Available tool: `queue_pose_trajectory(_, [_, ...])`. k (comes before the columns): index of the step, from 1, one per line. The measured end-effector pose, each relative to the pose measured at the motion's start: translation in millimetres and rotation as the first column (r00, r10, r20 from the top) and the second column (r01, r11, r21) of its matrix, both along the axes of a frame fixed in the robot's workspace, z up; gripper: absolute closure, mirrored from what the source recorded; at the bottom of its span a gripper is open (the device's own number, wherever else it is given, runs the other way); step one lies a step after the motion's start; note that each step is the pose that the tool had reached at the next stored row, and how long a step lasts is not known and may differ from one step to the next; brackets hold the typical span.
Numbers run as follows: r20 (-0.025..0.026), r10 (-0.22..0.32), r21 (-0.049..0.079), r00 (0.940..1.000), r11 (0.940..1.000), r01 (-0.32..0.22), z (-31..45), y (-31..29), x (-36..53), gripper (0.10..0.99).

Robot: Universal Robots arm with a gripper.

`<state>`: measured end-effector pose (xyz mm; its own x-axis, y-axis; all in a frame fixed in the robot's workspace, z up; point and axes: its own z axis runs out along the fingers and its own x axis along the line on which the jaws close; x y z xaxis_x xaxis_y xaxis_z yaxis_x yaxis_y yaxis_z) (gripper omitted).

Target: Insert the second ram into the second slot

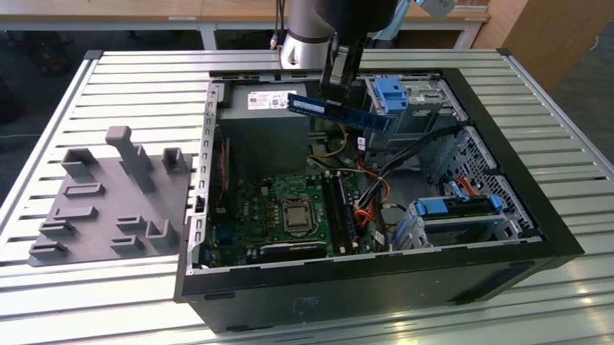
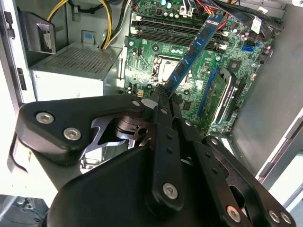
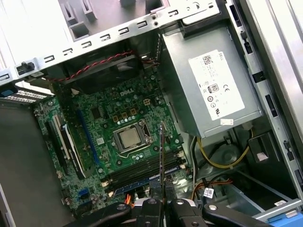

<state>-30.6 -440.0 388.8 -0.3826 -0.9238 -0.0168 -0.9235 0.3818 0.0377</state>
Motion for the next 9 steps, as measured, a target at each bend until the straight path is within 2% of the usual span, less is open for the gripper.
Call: queue_pose_trajectory(9, [0.0000,-0.061,0.000,0.9981,0.9981,0.061,-0.1,0.0,0.0,0.949])
